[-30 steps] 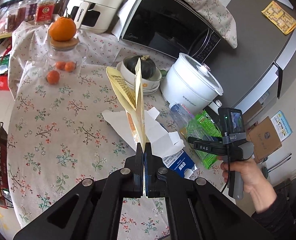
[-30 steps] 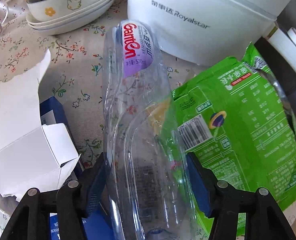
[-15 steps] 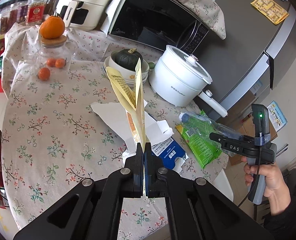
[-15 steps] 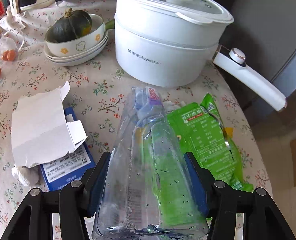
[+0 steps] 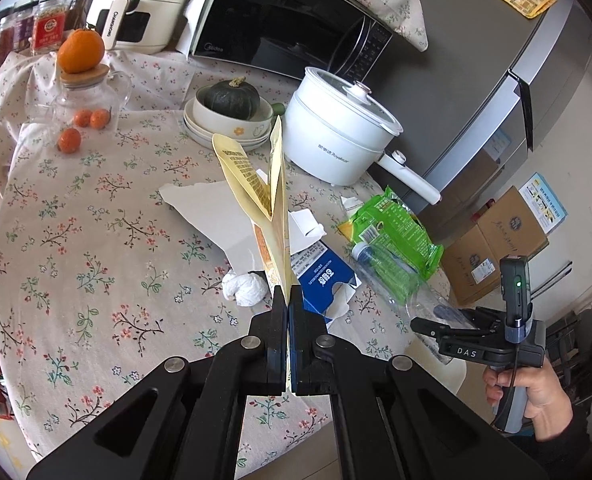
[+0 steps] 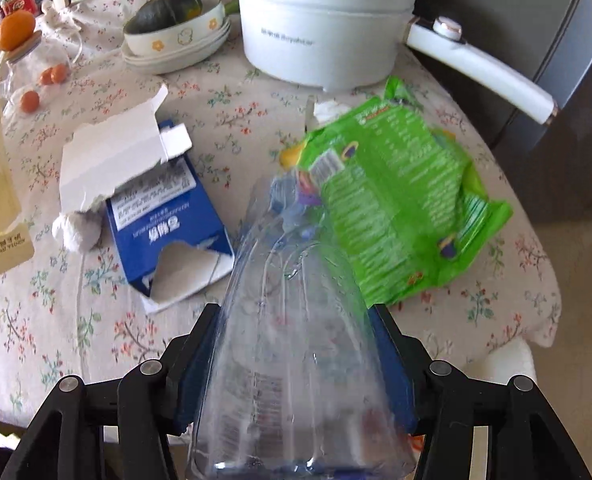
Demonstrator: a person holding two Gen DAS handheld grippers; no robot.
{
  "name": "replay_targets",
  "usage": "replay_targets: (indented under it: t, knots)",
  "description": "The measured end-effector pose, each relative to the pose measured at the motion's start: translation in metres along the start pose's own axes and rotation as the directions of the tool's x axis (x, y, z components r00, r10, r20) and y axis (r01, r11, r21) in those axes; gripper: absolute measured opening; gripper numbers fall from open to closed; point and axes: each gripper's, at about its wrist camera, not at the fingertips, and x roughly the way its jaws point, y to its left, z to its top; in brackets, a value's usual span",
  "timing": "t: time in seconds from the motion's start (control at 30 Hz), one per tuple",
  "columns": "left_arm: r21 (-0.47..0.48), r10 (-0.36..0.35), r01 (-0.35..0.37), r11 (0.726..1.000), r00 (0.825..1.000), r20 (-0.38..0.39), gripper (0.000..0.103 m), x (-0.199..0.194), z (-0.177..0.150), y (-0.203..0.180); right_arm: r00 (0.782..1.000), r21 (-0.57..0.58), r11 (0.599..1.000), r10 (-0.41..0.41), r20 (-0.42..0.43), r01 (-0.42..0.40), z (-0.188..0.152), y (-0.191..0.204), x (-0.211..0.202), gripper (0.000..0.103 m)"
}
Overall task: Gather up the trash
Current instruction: 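Carry the bottle with the right tool and packet with the left over the white bin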
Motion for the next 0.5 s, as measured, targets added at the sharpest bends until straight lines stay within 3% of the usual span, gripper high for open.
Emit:
replay_targets:
  t: [0.23,0.5]
  knots:
    - [0.021,0.005,-0.005,1.000,1.000,-0.018,0.000,0.003,-0.004,-0.004,0.993,0.082,0.994,0.081,-0.091,-0.074,-0.024,-0.009,0.029,0.065]
    - [0.025,0.022,-0.021,0.999,0.999,-0.036,0.000,0.011,-0.006,-0.004,0.985,0.085,0.994,0.086,-0.147,-0.074,-0.012,-0.008,0.063,0.067]
